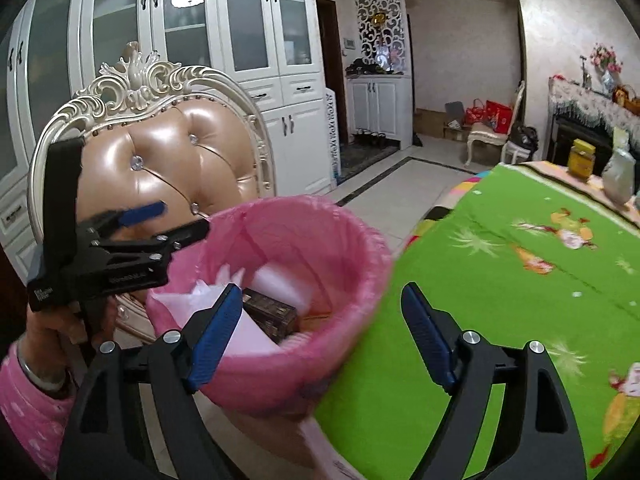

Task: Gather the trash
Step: 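Open both tools over the wastebasket to drop the tissue and foam block, then move both tools back to the table and grasp the white paper packet with the right tool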

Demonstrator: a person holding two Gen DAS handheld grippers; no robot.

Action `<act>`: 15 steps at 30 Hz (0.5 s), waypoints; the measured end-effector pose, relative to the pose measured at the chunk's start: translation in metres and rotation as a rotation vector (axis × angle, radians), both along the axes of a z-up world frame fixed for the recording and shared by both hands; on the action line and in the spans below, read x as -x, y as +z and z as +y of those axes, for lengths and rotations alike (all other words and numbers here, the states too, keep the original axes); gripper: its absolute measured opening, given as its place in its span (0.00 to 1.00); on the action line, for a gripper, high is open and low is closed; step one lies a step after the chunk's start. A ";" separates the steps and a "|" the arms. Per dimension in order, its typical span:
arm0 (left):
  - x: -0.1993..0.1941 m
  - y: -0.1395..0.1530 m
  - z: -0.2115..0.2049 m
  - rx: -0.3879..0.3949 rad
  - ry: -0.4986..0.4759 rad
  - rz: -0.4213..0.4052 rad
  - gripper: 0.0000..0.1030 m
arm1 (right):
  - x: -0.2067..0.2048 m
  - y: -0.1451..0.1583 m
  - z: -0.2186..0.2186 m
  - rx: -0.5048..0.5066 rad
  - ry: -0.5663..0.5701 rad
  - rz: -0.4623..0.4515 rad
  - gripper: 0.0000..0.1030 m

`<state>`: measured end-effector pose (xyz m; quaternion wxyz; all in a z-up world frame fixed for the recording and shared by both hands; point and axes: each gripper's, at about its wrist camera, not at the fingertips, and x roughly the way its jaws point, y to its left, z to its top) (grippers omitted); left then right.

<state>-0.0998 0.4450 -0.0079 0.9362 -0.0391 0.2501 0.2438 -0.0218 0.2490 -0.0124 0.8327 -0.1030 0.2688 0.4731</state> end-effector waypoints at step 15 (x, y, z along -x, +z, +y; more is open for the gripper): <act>-0.098 0.028 -0.196 -0.042 -0.357 0.000 0.96 | -0.064 -0.005 -0.195 0.083 -0.355 -0.045 0.77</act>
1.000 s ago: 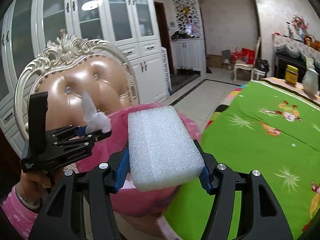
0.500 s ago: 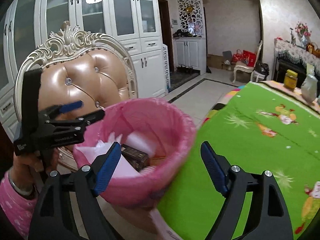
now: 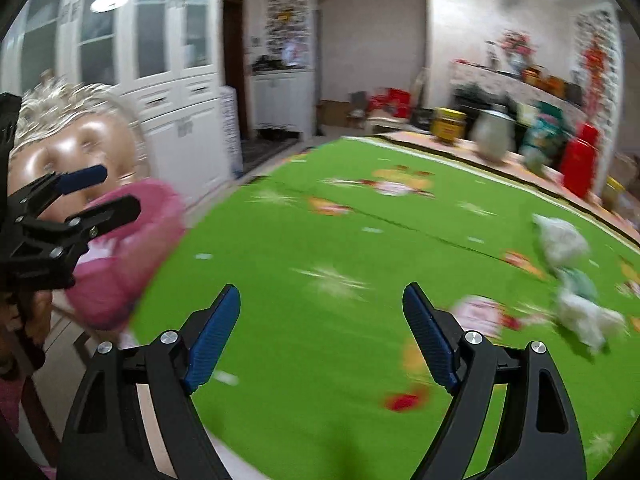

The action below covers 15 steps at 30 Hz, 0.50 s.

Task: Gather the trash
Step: 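Move both tools back to the table and grasp the white paper packet with the right tool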

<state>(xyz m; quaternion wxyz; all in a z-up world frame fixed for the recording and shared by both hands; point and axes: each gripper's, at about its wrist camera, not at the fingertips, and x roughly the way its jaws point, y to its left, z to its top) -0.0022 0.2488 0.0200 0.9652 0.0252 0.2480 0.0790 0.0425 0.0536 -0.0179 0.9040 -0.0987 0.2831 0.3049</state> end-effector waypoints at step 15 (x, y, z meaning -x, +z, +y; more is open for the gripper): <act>-0.165 -0.029 -0.227 0.051 -0.223 0.120 0.96 | -0.091 -0.018 -0.229 0.008 -0.458 0.042 0.77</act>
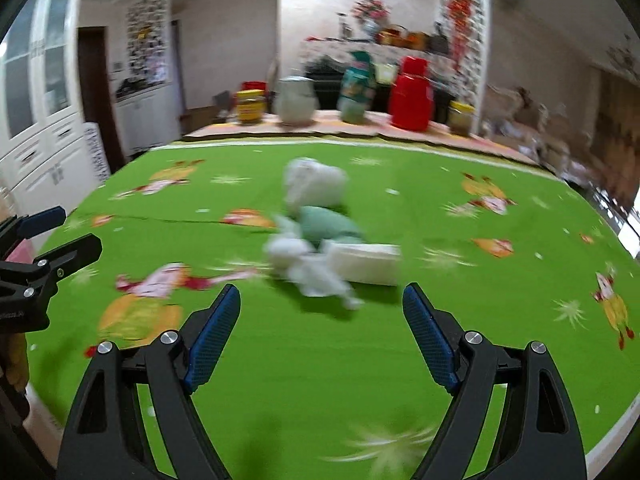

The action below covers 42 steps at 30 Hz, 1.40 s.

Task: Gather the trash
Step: 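Move both tools back to the table and grasp the white paper packet with the right tool, then grasp the crumpled white tissue with the left tool while the right tool holds the packet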

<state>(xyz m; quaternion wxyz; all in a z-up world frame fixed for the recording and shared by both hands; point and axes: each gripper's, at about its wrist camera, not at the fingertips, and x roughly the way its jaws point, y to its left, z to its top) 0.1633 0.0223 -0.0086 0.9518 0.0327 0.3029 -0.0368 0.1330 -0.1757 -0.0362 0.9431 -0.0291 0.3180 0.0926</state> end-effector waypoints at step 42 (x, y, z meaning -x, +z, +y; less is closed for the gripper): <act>-0.064 -0.038 -0.022 0.112 -0.054 0.081 0.95 | -0.043 -0.010 -0.051 -0.146 -0.131 0.063 0.30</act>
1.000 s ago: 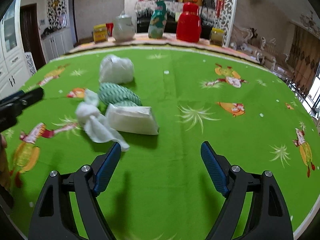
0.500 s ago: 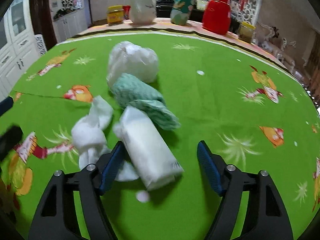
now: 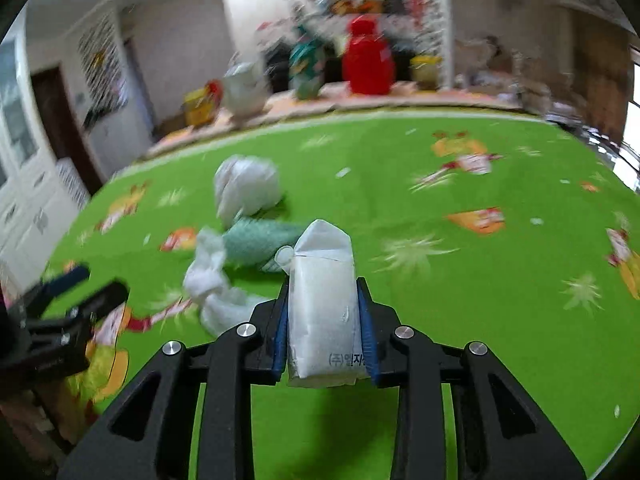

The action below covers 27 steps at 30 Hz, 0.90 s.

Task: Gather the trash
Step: 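Grasp the crumpled white tissue with the left tool while the right tool holds the packet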

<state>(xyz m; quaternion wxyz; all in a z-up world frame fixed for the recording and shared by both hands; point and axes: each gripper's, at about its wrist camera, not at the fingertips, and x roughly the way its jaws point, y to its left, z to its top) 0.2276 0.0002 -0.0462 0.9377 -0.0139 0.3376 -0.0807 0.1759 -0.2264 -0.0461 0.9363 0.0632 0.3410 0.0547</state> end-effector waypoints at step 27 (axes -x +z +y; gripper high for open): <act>-0.049 -0.030 -0.094 -0.061 -0.036 0.189 0.31 | 0.007 -0.012 -0.066 -0.151 -0.137 -0.055 0.30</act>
